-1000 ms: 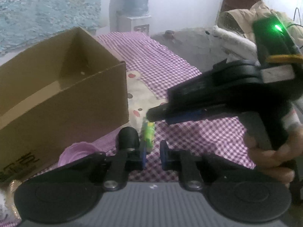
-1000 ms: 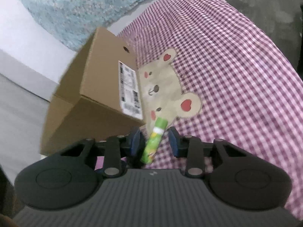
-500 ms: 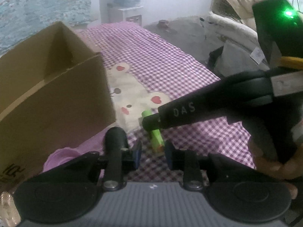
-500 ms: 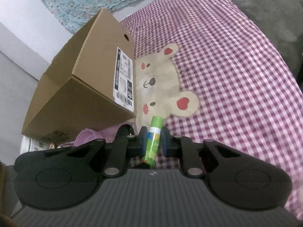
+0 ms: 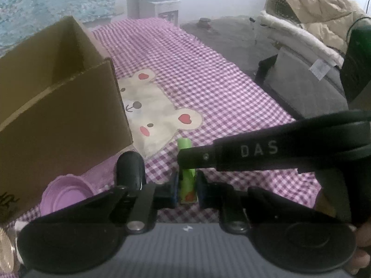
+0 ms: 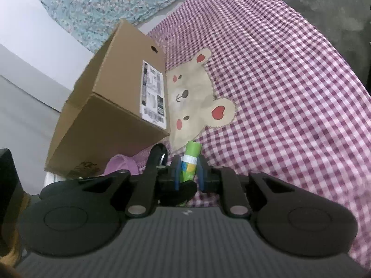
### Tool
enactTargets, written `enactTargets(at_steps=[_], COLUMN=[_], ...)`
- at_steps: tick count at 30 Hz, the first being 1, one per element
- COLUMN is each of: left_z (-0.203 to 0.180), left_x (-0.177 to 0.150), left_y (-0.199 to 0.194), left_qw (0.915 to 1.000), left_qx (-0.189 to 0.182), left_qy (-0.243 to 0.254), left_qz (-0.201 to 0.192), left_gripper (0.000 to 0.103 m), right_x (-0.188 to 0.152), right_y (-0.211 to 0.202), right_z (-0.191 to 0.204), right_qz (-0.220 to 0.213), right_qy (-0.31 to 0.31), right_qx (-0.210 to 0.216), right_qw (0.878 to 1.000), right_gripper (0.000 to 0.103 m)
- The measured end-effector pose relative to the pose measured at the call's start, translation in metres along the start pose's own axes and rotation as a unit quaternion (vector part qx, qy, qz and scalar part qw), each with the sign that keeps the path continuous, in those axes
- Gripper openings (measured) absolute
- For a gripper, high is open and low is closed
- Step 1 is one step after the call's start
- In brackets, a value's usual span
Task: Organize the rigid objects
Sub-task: 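Grasp the green glue stick with the right tool, then lower the green glue stick into the box and open the right tool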
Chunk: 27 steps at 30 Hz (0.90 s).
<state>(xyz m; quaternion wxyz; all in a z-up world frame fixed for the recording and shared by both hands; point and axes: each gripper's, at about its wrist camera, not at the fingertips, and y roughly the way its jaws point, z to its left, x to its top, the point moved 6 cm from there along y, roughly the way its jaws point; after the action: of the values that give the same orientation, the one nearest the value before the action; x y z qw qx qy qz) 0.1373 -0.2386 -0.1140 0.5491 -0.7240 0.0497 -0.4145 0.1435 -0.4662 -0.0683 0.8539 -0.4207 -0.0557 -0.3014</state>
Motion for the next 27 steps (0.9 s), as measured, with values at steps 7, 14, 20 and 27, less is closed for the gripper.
enactTargets(at_steps=[7, 14, 20, 27], left_z=[-0.002, 0.048, 0.129, 0.242], left_x=[0.003, 0.02, 0.041, 0.054], left_y=[-0.066, -0.151, -0.18, -0.137], left_qw=[0.9977, 0.9877, 0.9818, 0.9772], left_qx=[0.021, 0.068, 0.098, 0.111], left_qy=[-0.005, -0.05, -0.103, -0.179], left_qz=[-0.064, -0.132, -0.127, -0.029], left_gripper=[0.017, 0.017, 0.016, 0.016], right_x=[-0.002, 0.019, 0.055, 0.093], right_y=[-0.046, -0.066, -0.024, 0.101], right_z=[0.041, 0.135, 0.22, 0.263], right_qz=[-0.035, -0.058, -0.02, 0.113], right_qy=[-0.036, -0.115, -0.165, -0.112], right_qx=[0.026, 0.085, 0.127, 0.142], right_qw=[0.998, 0.988, 0.978, 0.977], right_gripper=[0.013, 0.013, 0.013, 0.013])
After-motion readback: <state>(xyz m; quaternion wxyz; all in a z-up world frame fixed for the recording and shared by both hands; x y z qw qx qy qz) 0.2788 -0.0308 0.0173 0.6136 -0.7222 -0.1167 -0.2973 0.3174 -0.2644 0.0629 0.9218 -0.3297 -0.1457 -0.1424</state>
